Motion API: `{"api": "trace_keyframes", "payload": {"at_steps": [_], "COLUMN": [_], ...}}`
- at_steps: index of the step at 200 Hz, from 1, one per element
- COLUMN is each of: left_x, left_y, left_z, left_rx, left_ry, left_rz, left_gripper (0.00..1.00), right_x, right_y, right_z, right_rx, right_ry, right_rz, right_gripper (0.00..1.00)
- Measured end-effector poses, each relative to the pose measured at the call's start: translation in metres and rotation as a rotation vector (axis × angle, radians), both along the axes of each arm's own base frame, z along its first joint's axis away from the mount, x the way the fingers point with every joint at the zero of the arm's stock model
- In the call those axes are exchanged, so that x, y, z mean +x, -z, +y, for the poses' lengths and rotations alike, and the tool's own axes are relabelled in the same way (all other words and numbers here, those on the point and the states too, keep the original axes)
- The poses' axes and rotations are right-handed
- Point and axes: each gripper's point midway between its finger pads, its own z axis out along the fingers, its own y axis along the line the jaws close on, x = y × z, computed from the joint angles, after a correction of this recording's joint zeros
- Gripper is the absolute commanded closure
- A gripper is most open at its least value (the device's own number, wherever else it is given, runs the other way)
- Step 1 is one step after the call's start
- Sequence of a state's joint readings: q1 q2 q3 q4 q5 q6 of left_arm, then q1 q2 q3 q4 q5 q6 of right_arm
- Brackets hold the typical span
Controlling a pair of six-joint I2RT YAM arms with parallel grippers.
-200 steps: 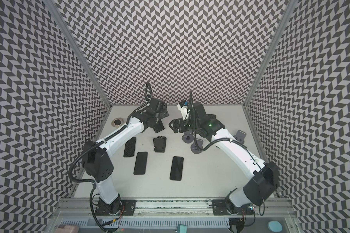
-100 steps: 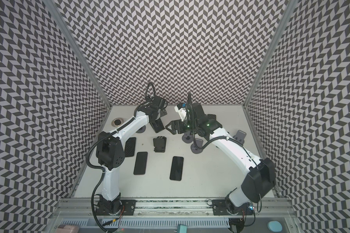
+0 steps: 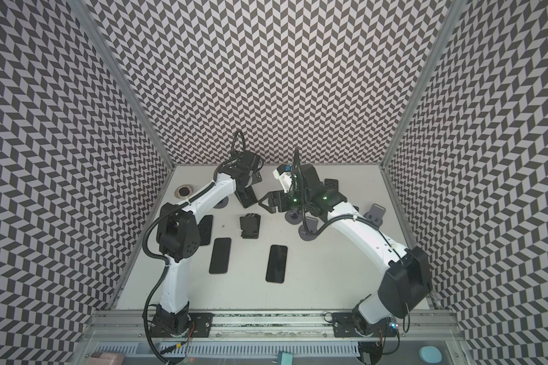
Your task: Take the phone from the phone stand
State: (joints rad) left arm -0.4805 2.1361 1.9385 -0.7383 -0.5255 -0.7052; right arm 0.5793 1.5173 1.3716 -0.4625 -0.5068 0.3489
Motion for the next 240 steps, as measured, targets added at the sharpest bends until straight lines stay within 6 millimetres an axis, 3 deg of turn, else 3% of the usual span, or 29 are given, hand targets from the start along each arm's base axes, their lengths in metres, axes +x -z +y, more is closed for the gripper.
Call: {"api": "trace_keyframes", "payload": {"at_steps": [58, 179, 240], "left_x": [-0.002, 0.002, -0.004], "left_y": [0.014, 0.015, -0.005], "left_z": [0.004, 0.001, 0.003], "left_rx": [0.032, 0.034, 0.034], "left_ry": [-0.025, -0.055, -0.055], "left_rz": [0.031, 0.031, -0.003], "left_gripper": [0.00, 0.00, 0.00], "right_x": [-0.002, -0.007, -0.008], "right_y": [0.001, 0.006, 0.006], "right_z": [0.002, 0.005, 0.006], "right_rx": [0.018, 0.027, 0.029], "right_ry": [-0.007, -0.032, -0.036], "right_rz": [0.011, 0.032, 0.033], "right_gripper": [0.16, 0.17, 0.17]}}
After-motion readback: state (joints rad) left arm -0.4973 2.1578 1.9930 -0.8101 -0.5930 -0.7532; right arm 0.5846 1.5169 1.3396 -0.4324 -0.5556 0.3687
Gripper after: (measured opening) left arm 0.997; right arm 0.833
